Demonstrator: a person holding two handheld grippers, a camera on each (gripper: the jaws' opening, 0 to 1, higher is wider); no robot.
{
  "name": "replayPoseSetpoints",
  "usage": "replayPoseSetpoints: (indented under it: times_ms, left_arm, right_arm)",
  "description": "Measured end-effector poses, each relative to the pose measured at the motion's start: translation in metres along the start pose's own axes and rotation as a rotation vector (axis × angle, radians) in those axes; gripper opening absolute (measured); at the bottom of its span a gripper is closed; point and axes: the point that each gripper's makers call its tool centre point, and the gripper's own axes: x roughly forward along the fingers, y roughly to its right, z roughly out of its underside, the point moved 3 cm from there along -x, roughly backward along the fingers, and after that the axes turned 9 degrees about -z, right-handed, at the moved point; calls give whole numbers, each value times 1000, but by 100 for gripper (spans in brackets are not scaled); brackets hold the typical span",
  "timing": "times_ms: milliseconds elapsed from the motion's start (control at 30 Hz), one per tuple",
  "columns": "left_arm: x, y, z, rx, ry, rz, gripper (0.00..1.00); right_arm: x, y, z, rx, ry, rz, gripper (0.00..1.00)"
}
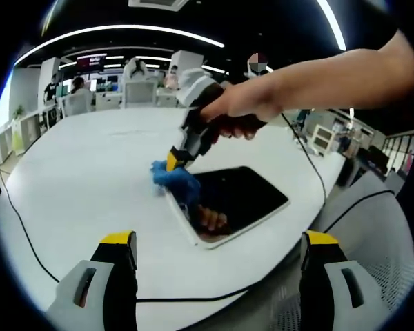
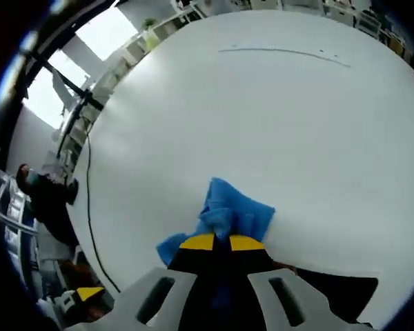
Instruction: Wipe the mirror surface with the cleaning cloth until all visible marks leave the cleaned area.
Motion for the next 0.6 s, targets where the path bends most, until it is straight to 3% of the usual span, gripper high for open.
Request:
replayPoseSetpoints:
  times_ms: [333, 600]
  left_arm:
    - [0, 1, 1, 5, -7, 5, 99]
    - [1, 0, 2, 8, -11, 6, 99]
  right_arm:
    - [4, 1, 1, -41, -28, -28, 0]
    - [-6, 20, 7, -36, -25, -5, 0]
